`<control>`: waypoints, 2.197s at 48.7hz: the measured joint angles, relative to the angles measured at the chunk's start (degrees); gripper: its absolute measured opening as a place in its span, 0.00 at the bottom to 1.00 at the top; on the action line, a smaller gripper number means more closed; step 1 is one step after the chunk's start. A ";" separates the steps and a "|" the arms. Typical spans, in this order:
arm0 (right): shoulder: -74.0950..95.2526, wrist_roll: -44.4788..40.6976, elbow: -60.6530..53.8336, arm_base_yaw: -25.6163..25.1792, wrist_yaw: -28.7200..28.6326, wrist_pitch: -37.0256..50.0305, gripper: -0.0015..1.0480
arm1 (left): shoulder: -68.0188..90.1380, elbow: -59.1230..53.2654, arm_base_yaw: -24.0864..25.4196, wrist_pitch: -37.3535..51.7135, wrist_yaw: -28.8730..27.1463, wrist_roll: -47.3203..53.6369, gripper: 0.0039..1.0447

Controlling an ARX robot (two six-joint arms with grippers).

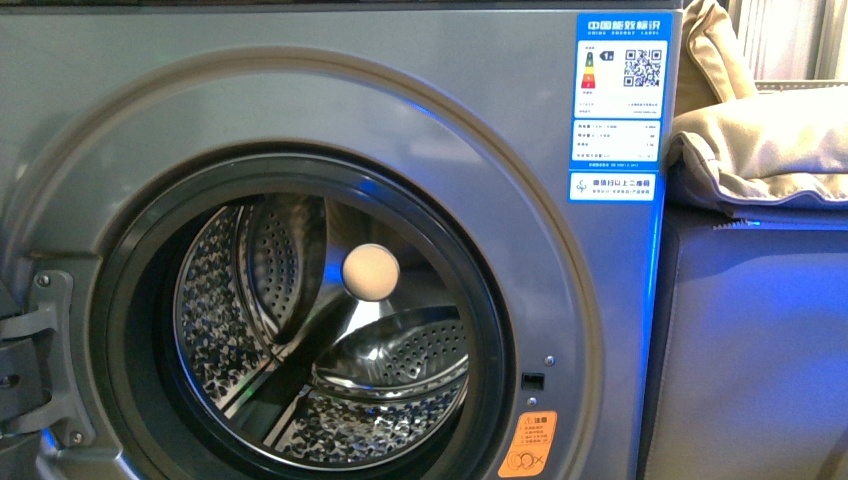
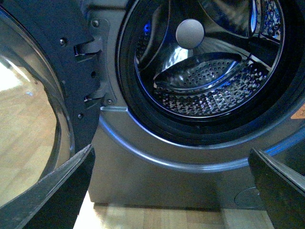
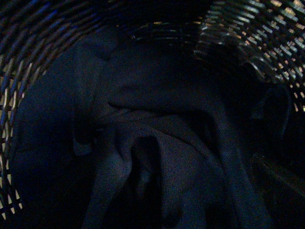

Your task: Put clothes into washing machine

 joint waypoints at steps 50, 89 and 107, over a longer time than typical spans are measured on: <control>20.85 3.06 13.25 -0.66 -1.05 2.69 0.93 | 0.00 0.00 0.00 0.00 0.00 0.00 0.94; 4.94 6.97 -1.70 -3.34 -5.66 10.36 0.12 | 0.00 0.00 0.00 0.00 0.00 0.00 0.94; -16.41 9.84 -15.65 -5.99 -13.38 16.44 0.11 | 0.00 0.00 0.00 0.00 -0.02 0.00 0.94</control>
